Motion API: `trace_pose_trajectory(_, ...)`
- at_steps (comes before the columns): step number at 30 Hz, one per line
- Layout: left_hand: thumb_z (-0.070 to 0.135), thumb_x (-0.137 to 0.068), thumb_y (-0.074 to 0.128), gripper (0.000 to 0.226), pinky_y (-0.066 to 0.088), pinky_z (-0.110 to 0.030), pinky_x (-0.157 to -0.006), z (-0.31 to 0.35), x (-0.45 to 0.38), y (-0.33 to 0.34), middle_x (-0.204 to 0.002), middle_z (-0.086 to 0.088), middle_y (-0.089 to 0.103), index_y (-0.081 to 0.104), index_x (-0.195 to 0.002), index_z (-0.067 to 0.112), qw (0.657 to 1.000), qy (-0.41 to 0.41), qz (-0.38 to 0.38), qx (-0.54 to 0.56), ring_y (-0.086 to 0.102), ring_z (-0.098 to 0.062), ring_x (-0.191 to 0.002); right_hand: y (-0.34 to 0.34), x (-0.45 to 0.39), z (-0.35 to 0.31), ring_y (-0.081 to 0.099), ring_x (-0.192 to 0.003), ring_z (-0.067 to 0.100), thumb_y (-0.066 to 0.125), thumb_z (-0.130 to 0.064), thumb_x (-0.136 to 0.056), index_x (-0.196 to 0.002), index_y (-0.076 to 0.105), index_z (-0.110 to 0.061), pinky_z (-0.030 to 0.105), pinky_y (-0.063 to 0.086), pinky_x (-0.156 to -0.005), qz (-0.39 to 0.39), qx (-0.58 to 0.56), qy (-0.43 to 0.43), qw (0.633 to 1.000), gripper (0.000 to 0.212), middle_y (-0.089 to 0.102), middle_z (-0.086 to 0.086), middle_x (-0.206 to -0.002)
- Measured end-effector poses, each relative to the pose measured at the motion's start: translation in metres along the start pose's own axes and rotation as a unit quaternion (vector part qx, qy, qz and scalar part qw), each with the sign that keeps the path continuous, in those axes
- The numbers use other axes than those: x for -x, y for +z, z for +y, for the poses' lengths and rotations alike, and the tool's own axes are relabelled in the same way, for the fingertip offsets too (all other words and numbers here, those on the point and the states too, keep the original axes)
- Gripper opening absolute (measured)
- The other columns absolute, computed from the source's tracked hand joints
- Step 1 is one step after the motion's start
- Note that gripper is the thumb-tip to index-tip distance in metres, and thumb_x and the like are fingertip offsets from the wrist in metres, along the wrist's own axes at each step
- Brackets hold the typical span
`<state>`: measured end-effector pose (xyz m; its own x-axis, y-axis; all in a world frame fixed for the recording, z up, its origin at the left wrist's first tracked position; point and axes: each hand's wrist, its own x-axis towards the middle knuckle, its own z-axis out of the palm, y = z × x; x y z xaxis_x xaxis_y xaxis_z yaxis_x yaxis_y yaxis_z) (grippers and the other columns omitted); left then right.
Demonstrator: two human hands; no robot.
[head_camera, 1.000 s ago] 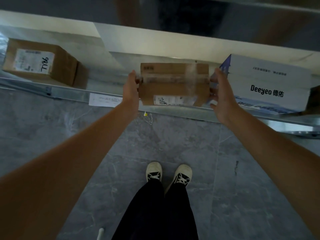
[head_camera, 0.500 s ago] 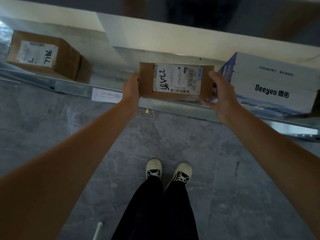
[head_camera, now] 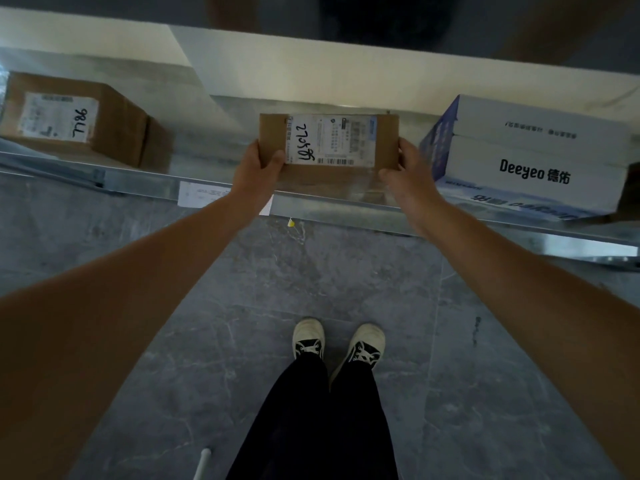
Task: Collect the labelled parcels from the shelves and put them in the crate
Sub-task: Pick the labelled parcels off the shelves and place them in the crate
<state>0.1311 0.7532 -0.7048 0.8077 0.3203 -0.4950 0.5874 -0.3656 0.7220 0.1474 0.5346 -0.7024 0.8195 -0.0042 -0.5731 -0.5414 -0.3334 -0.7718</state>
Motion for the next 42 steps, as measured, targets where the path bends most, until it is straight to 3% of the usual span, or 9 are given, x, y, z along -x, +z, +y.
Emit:
trace_pose_trajectory(7, 0.026, -0.099, 0.045, 0.059, 0.035, -0.041, -0.11, -0.003, -0.011, 0.008, -0.147, -0.01, 0.039, 0.019, -0.15, 0.011, 0.996, 0.016, 0.066, -0.06, 0.041, -0.026, -0.132, 0.002, 0.005, 0.0, 0.045, -0.134, 0.024, 0.052, -0.01, -0.096, -0.15, 0.028, -0.013, 0.04, 0.036, -0.112, 0.03, 0.062, -0.034, 0.997, 0.059, 0.044, 0.009, -0.149)
trace_pose_trajectory(12, 0.02, -0.098, 0.043, 0.064, 0.014, -0.045, -0.12, 0.032, 0.027, 0.039, -0.159, -0.014, 0.006, 0.011, -0.152, 0.012, 0.951, 0.157, 0.181, -0.194, 0.008, -0.031, -0.147, -0.049, 0.033, 0.011, 0.051, -0.122, 0.022, 0.05, -0.017, -0.092, -0.131, 0.049, -0.004, 0.036, 0.042, -0.104, 0.268, 0.057, -0.19, 0.943, 0.041, 0.053, 0.011, -0.133)
trace_pose_trajectory(16, 0.022, -0.102, 0.036, 0.053, 0.02, -0.027, -0.117, 0.065, 0.059, 0.09, -0.156, -0.014, 0.018, 0.019, -0.151, 0.01, 0.935, 0.325, -0.001, -0.14, 0.022, -0.026, -0.144, -0.127, 0.033, 0.044, 0.048, -0.12, 0.027, 0.052, -0.019, -0.088, -0.126, 0.048, 0.0, 0.03, 0.042, -0.098, 0.383, 0.108, -0.159, 0.903, 0.042, 0.047, 0.017, -0.129)
trace_pose_trajectory(19, 0.026, -0.102, 0.035, 0.051, 0.024, -0.026, -0.112, 0.078, 0.075, 0.136, -0.155, -0.009, 0.025, 0.022, -0.15, 0.012, 0.949, 0.276, -0.115, -0.103, 0.028, -0.02, -0.141, -0.175, 0.029, 0.071, 0.045, -0.125, 0.029, 0.057, -0.025, -0.089, -0.135, 0.04, -0.003, 0.034, 0.043, -0.099, 0.389, 0.095, 0.002, 0.916, 0.054, 0.041, 0.015, -0.14)
trace_pose_trajectory(23, 0.032, -0.102, 0.036, 0.057, 0.018, -0.03, -0.115, 0.09, 0.072, 0.18, -0.158, -0.008, 0.019, 0.017, -0.151, 0.011, 0.983, 0.062, -0.172, -0.001, 0.02, -0.021, -0.145, -0.212, 0.023, 0.093, 0.043, -0.131, 0.028, 0.063, -0.034, -0.09, -0.146, 0.03, -0.01, 0.039, 0.038, -0.107, 0.291, -0.02, 0.131, 0.947, 0.07, 0.041, 0.011, -0.146)
trace_pose_trajectory(29, 0.018, -0.102, 0.036, 0.037, 0.04, -0.023, -0.09, 0.101, 0.064, 0.199, -0.127, -0.013, 0.055, 0.049, -0.133, 0.003, 0.98, -0.049, -0.183, 0.052, 0.052, -0.024, -0.115, -0.226, 0.024, 0.104, 0.055, -0.115, 0.023, 0.064, -0.047, -0.075, -0.14, 0.046, -0.014, 0.033, 0.044, -0.089, 0.238, -0.105, 0.14, 0.955, 0.075, 0.055, 0.009, -0.133)
trace_pose_trajectory(33, 0.019, -0.101, 0.037, 0.025, 0.038, -0.023, -0.078, 0.104, 0.076, 0.183, -0.104, -0.004, 0.059, 0.058, -0.112, 0.012, 0.982, -0.044, -0.136, 0.121, 0.05, -0.015, -0.096, -0.221, 0.034, 0.107, 0.053, -0.078, 0.005, 0.057, -0.034, -0.093, -0.127, 0.045, -0.012, 0.02, 0.039, -0.059, 0.246, -0.161, 0.122, 0.948, 0.043, 0.057, -0.003, -0.1)
trace_pose_trajectory(36, 0.028, -0.098, 0.042, 0.022, 0.039, -0.031, -0.077, 0.11, 0.096, 0.164, -0.098, -0.005, 0.058, 0.054, -0.082, 0.019, 0.98, -0.066, -0.083, 0.168, 0.05, -0.018, -0.089, -0.215, 0.052, 0.096, 0.061, -0.084, 0.013, 0.057, -0.039, -0.092, -0.121, 0.049, -0.014, 0.023, 0.047, -0.064, 0.267, -0.188, 0.104, 0.939, 0.039, 0.06, 0.0, -0.101)
trace_pose_trajectory(42, 0.043, -0.089, 0.048, 0.04, 0.048, -0.036, -0.076, 0.117, 0.158, 0.11, -0.105, -0.01, 0.067, 0.065, -0.108, 0.012, 0.97, -0.119, -0.078, 0.197, 0.062, -0.027, -0.095, -0.209, 0.129, 0.059, 0.055, -0.076, 0.006, 0.057, -0.04, -0.094, -0.1, 0.055, -0.022, 0.033, 0.048, -0.076, 0.285, -0.233, 0.129, 0.921, 0.018, 0.057, -0.01, -0.085)
